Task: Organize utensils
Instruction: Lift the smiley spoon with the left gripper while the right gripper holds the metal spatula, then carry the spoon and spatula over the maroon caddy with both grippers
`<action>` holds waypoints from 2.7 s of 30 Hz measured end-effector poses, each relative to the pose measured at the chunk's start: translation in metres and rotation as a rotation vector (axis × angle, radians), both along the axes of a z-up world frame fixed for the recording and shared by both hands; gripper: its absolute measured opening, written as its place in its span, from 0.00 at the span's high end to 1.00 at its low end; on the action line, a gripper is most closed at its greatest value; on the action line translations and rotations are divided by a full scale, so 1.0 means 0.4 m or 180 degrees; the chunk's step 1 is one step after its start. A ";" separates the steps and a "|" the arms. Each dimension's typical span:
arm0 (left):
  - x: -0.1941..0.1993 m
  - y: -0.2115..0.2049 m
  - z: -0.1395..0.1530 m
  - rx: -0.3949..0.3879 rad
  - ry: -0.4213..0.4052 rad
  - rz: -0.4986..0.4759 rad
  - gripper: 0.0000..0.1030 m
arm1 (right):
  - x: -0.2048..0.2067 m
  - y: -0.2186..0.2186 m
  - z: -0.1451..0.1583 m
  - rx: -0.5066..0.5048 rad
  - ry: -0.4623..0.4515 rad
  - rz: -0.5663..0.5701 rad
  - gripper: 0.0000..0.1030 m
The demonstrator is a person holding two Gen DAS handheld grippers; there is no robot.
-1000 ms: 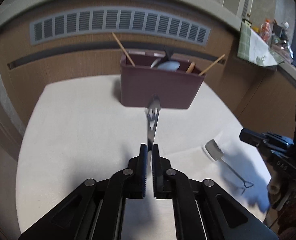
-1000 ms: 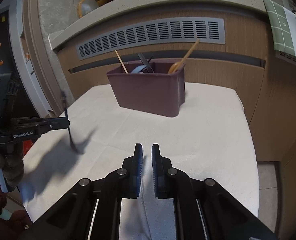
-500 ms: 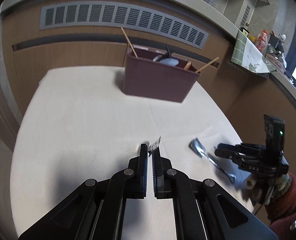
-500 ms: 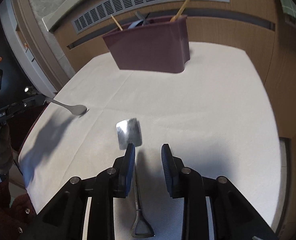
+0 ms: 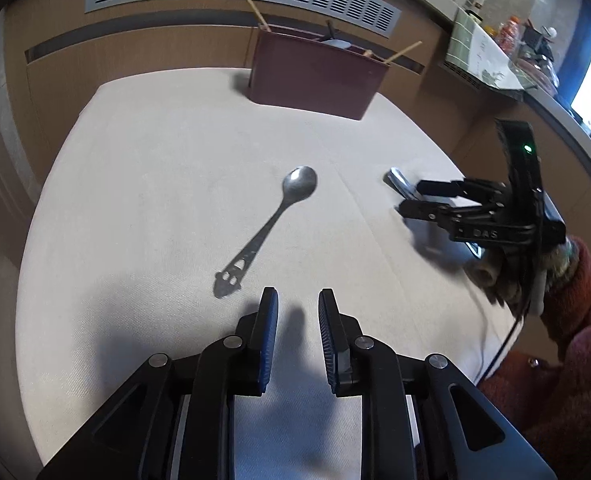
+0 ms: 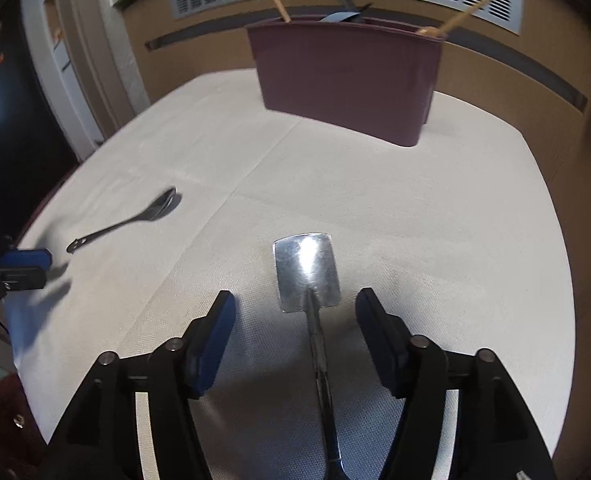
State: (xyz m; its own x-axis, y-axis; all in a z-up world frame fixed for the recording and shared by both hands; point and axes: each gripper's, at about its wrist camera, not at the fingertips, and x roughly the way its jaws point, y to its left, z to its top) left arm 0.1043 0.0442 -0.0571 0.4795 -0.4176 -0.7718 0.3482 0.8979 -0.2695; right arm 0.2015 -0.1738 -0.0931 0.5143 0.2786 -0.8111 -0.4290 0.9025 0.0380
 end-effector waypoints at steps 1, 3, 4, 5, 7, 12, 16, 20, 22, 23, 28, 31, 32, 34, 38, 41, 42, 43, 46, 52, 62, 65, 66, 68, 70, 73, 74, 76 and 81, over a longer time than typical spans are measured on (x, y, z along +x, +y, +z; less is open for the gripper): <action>-0.002 -0.001 0.003 -0.0002 -0.0007 -0.0044 0.78 | 0.003 0.008 0.000 -0.0082 0.0002 0.0052 0.42; -0.007 -0.008 0.010 0.0007 -0.0035 -0.0130 0.78 | 0.013 0.016 0.001 -0.0133 -0.0043 0.0127 0.46; -0.005 -0.014 0.014 0.0028 -0.0063 -0.0155 0.78 | 0.019 0.014 0.002 -0.0116 -0.0060 0.0108 0.53; 0.001 -0.018 0.016 0.0047 -0.0088 -0.0165 0.78 | 0.028 0.012 0.004 -0.0103 -0.0095 0.0064 0.58; 0.027 -0.034 0.020 0.0086 -0.0134 -0.0230 0.76 | 0.041 0.014 0.009 -0.0160 -0.0112 0.0057 0.71; 0.138 -0.085 0.009 0.0320 -0.0143 -0.0482 0.72 | 0.027 -0.011 0.055 0.0075 -0.0209 -0.0070 0.71; 0.244 -0.084 -0.013 0.0318 0.0029 -0.0569 0.71 | 0.001 -0.049 0.079 0.0237 -0.0256 -0.0244 0.71; 0.300 -0.075 -0.035 0.0276 0.0200 -0.0654 0.68 | -0.013 -0.093 0.087 0.0295 -0.0262 -0.0433 0.71; 0.308 -0.084 -0.039 0.0253 0.0216 -0.0733 0.65 | -0.008 -0.099 0.085 0.0304 -0.0255 -0.0481 0.71; 0.308 -0.091 -0.038 0.0247 0.0218 -0.0773 0.65 | 0.000 -0.102 0.083 0.0309 -0.0254 -0.0505 0.71; 0.309 -0.156 -0.035 0.0538 0.0124 -0.0895 0.63 | 0.015 -0.091 0.080 0.0383 -0.0229 -0.0511 0.71; 0.308 -0.182 -0.038 0.0767 0.0098 -0.0936 0.63 | 0.012 -0.082 0.077 0.0396 -0.0226 -0.0466 0.71; 0.308 -0.191 -0.038 0.0845 0.0093 -0.0974 0.63 | 0.010 -0.081 0.077 0.0395 -0.0229 -0.0455 0.71; 0.310 -0.203 -0.037 0.0947 0.0097 -0.1048 0.63 | 0.010 -0.081 0.076 0.0397 -0.0233 -0.0454 0.71; 0.323 -0.196 -0.037 0.0881 0.0171 -0.1068 0.63 | 0.007 -0.093 0.076 0.0445 -0.0258 -0.0491 0.71; 0.320 -0.189 -0.038 0.0821 0.0123 -0.1009 0.63 | 0.007 -0.098 0.073 0.0478 -0.0267 -0.0501 0.71; 0.318 -0.189 -0.038 0.0818 0.0112 -0.0987 0.63 | 0.006 -0.099 0.072 0.0493 -0.0272 -0.0507 0.71; 0.317 -0.189 -0.038 0.0813 0.0102 -0.0956 0.63 | 0.007 -0.100 0.072 0.0501 -0.0280 -0.0511 0.71; 0.318 -0.185 -0.039 0.0763 0.0084 -0.0835 0.67 | 0.004 -0.099 0.076 0.0509 -0.0321 -0.0519 0.71; 0.297 -0.163 -0.034 0.0608 0.0047 -0.0434 0.71 | -0.006 -0.108 0.088 0.0493 -0.0413 -0.0533 0.71; 0.207 -0.153 0.130 0.0167 -0.0727 -0.0005 0.71 | -0.009 -0.119 0.107 0.0568 -0.0523 -0.0635 0.71; 0.196 -0.144 0.226 -0.0099 -0.1081 0.0154 0.72 | -0.010 -0.125 0.144 0.0660 -0.0684 -0.0696 0.71; 0.200 -0.139 0.263 -0.0191 -0.1213 0.0196 0.72 | -0.009 -0.128 0.169 0.0699 -0.0769 -0.0701 0.71; 0.206 -0.128 0.368 -0.0369 -0.1556 0.0265 0.72 | -0.009 -0.133 0.250 0.0805 -0.1060 -0.0673 0.71; 0.228 -0.131 0.468 -0.0449 -0.1843 0.0340 0.72 | -0.006 -0.137 0.366 0.0890 -0.1448 -0.0627 0.71; 0.310 -0.129 0.581 -0.0688 -0.2037 0.0541 0.72 | 0.035 -0.135 0.557 0.0963 -0.1948 -0.0637 0.71; 0.342 -0.125 0.597 -0.0793 -0.2053 0.0605 0.72 | 0.049 -0.134 0.591 0.0993 -0.2031 -0.0648 0.71; 0.408 -0.108 0.613 -0.1076 -0.2049 0.0710 0.72 | 0.096 -0.131 0.662 0.1110 -0.2179 -0.0692 0.71; 0.516 -0.105 0.547 -0.1202 -0.2256 0.0872 0.71 | 0.203 -0.110 0.670 0.1311 -0.2290 -0.0741 0.71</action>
